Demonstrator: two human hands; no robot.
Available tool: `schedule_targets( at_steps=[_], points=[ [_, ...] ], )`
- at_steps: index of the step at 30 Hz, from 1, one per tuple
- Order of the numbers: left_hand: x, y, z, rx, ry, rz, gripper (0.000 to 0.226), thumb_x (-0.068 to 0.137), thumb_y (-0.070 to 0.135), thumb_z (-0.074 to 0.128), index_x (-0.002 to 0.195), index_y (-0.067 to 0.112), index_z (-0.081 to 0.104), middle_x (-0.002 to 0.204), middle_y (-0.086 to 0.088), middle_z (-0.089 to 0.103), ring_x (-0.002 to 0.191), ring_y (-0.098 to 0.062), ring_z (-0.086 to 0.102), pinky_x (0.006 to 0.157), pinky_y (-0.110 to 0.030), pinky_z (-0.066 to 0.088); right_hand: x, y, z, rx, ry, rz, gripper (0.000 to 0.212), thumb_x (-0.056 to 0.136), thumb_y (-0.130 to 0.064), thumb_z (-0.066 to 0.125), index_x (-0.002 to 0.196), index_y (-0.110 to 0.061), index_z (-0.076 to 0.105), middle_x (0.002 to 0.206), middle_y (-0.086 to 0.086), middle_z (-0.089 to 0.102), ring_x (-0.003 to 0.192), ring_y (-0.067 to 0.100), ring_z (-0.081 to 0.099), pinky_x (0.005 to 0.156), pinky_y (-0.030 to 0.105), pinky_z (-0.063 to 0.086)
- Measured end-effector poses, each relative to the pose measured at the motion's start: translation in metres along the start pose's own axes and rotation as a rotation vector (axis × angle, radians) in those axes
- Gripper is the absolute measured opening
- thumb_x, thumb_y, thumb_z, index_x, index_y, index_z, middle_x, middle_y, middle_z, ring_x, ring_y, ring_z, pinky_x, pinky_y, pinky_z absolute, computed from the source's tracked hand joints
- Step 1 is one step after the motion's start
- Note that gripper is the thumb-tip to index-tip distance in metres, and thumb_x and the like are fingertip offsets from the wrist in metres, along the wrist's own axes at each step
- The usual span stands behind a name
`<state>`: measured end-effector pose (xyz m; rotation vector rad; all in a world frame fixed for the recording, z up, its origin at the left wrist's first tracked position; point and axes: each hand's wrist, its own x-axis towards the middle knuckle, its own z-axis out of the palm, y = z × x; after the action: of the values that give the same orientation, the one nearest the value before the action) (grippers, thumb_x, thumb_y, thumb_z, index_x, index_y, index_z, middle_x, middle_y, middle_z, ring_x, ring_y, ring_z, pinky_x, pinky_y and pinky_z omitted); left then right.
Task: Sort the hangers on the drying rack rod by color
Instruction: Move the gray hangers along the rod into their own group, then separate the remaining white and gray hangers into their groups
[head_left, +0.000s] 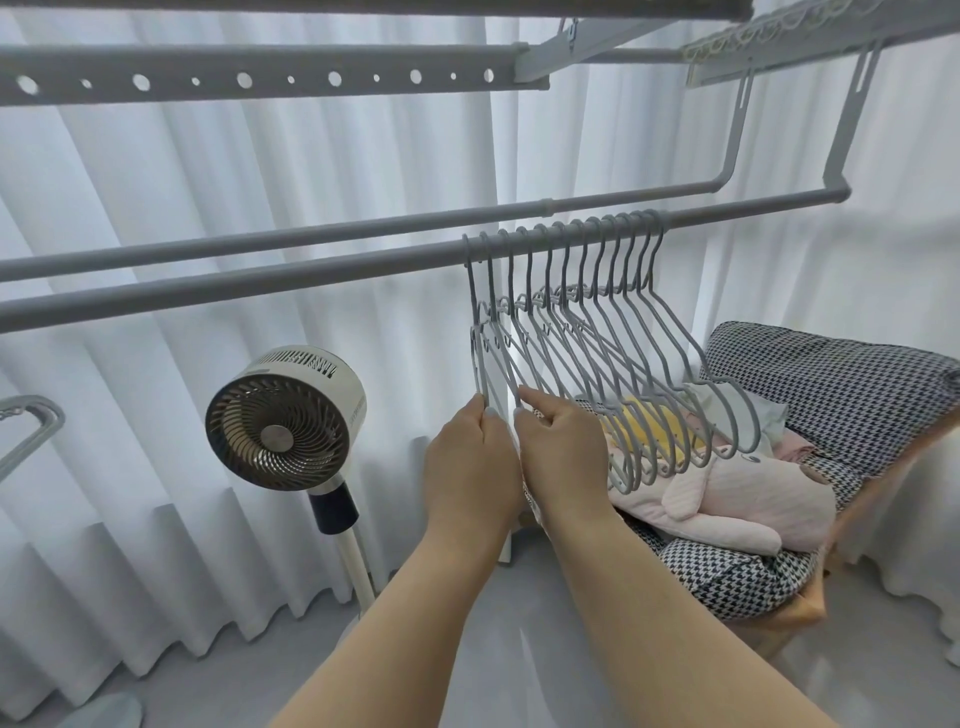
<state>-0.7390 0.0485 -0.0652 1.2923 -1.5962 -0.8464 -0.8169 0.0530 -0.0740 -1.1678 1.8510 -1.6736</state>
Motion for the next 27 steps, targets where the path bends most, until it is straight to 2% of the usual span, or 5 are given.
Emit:
schedule_targets(
  at_steps=[3, 9, 18, 23, 27],
  points=[
    [0.001, -0.003, 0.0, -0.002, -0.001, 0.009, 0.058, 0.09, 0.04, 0.029, 0.138, 0.018, 0.052, 0.124, -0.011, 0.066, 0.115, -0.037, 0.061, 0.097, -0.052, 0.05, -0.001, 0.0, 0.001, -0.024, 0.0, 0.004, 0.033, 0.094, -0.027, 0.054, 0.125, -0.023, 0.064, 0.079, -0.006, 0.065, 0.072, 0.008, 0.057, 0.072, 0.025, 0.042],
    [-0.005, -0.003, -0.007, -0.024, 0.04, 0.011, 0.041, 0.101, 0.031, 0.033, 0.063, 0.02, 0.043, 0.052, 0.001, 0.053, 0.064, -0.032, 0.059, 0.074, -0.052, 0.052, -0.006, -0.002, 0.009, -0.037, -0.024, 0.047, 0.047, 0.087, -0.051, 0.045, 0.123, -0.027, 0.062, 0.085, 0.002, 0.071, 0.088, 0.022, 0.067, 0.09, 0.041, 0.05],
    [-0.011, -0.014, -0.022, 0.029, 0.045, 0.05, 0.046, 0.099, 0.045, 0.026, 0.069, 0.019, 0.049, 0.071, -0.007, 0.068, 0.083, -0.029, 0.063, 0.081, -0.046, 0.05, -0.024, -0.011, 0.004, -0.237, -0.069, 0.09, 0.062, 0.086, -0.065, 0.031, 0.125, -0.025, 0.057, 0.113, 0.001, 0.068, 0.112, 0.024, 0.058, 0.093, 0.036, 0.043],
    [-0.015, -0.023, -0.037, 0.134, 0.009, 0.063, 0.052, 0.101, 0.049, 0.018, 0.083, 0.024, 0.061, 0.09, -0.001, 0.071, 0.101, -0.028, 0.062, 0.092, -0.046, 0.046, -0.042, -0.027, -0.001, -0.43, 0.029, -0.002, 0.046, 0.093, -0.054, 0.037, 0.099, -0.014, 0.06, 0.095, 0.004, 0.065, 0.085, 0.023, 0.051, 0.071, 0.033, 0.036],
    [-0.023, -0.027, -0.063, 0.137, 0.07, 0.028, 0.05, 0.101, 0.05, 0.021, 0.083, 0.022, 0.059, 0.084, 0.001, 0.067, 0.088, -0.022, 0.06, 0.072, -0.036, 0.04, -0.061, -0.051, 0.002, -0.41, 0.103, -0.07, 0.044, 0.093, -0.047, 0.042, 0.121, -0.018, 0.06, 0.116, 0.002, 0.064, 0.105, 0.024, 0.055, 0.079, 0.031, 0.035]
  ],
)
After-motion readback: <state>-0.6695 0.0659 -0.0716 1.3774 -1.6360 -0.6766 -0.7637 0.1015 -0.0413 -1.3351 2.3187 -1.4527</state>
